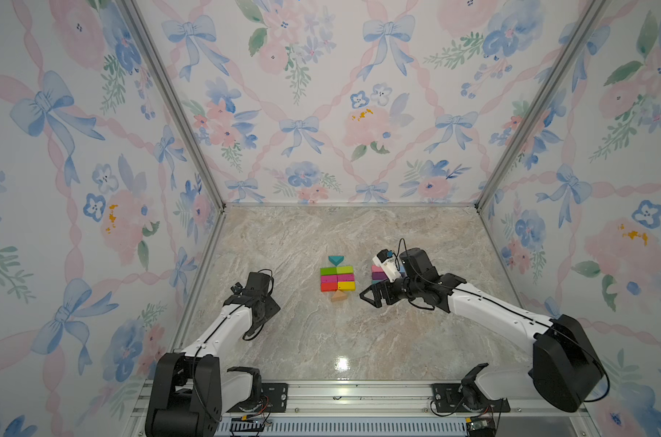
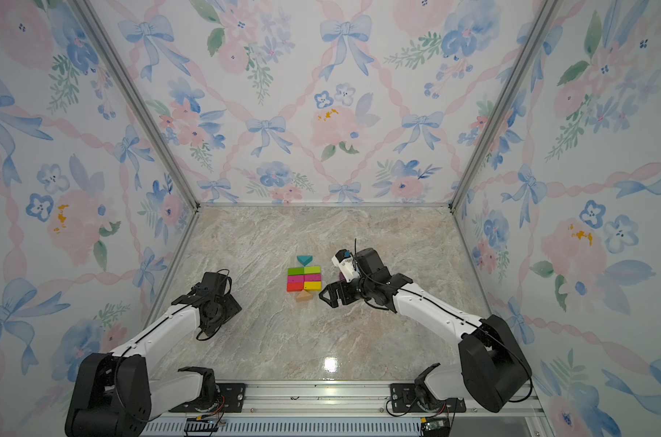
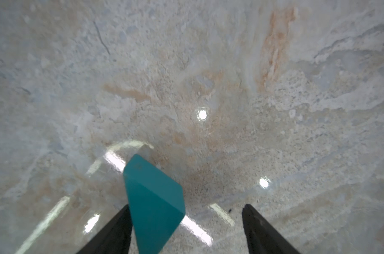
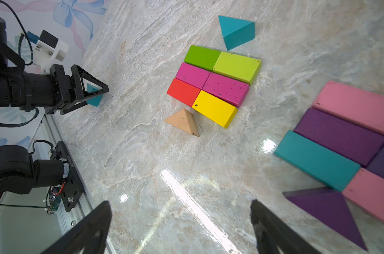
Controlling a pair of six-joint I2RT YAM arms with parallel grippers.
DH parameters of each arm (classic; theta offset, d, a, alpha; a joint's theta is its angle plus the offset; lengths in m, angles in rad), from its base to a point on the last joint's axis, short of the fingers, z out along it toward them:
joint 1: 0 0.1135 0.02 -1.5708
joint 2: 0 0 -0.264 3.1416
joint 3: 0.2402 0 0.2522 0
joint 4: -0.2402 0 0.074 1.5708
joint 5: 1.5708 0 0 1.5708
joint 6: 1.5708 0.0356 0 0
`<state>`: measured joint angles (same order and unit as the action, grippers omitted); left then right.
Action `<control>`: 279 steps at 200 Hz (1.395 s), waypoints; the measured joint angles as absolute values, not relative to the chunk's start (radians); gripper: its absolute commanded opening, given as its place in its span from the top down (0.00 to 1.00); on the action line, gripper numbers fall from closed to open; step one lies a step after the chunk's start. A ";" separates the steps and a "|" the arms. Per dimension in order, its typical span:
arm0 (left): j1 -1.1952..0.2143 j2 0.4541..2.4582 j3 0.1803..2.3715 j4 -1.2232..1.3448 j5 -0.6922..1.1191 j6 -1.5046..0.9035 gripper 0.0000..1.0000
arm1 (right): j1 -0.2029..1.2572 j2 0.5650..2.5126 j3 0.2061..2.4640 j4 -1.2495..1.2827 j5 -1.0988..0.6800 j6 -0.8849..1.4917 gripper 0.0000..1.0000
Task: Assemble a piece of candy with building blocks
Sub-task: Pick up the building block from the center of the board.
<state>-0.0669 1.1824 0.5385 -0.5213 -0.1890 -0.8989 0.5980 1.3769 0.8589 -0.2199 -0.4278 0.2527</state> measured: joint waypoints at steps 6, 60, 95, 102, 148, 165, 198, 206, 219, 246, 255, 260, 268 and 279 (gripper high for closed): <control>-0.058 1.183 0.538 -0.522 -0.192 -0.899 0.23 | 0.598 1.377 0.859 -0.220 -0.428 0.252 0.01; -0.040 1.195 0.546 -0.521 -0.195 -0.889 0.47 | 0.596 1.377 0.850 -0.223 -0.428 0.242 0.01; -0.039 1.204 0.546 -0.521 -0.198 -0.880 0.55 | 0.594 1.377 0.850 -0.226 -0.427 0.237 0.01; -0.039 1.208 0.546 -0.521 -0.198 -0.880 0.56 | 0.593 1.377 0.850 -0.229 -0.427 0.234 0.01; -0.056 1.229 0.546 -0.520 -0.202 -0.871 0.65 | 0.583 1.352 0.850 -0.258 -0.426 0.225 0.01; -0.070 1.232 0.547 -0.519 -0.203 -0.865 0.69 | 0.578 1.331 0.850 -0.276 -0.422 0.219 0.01; -0.085 1.235 0.550 -0.518 -0.202 -0.856 0.55 | 0.569 1.301 0.850 -0.307 -0.408 0.206 0.01; -0.085 1.237 0.552 -0.518 -0.202 -0.848 0.51 | 0.567 1.295 0.850 -0.315 -0.404 0.204 0.01; -0.085 1.240 0.556 -0.518 -0.205 -0.845 0.50 | 0.565 1.285 0.849 -0.328 -0.396 0.200 0.01; -0.085 1.254 0.574 -0.517 -0.206 -0.838 0.53 | 0.564 1.267 0.849 -0.341 -0.389 0.200 0.01; -0.085 1.261 0.580 -0.517 -0.207 -0.834 0.55 | 0.564 1.264 0.850 -0.341 -0.388 0.200 0.01; -0.085 1.265 0.582 -0.517 -0.207 -0.832 0.56 | 0.564 1.264 0.850 -0.341 -0.388 0.200 0.01; -0.085 1.270 0.587 -0.516 -0.210 -0.828 0.58 | 0.564 1.264 0.849 -0.341 -0.388 0.200 0.01; -0.085 1.274 0.589 -0.513 -0.213 -0.819 0.60 | 0.564 1.264 0.849 -0.342 -0.388 0.200 0.01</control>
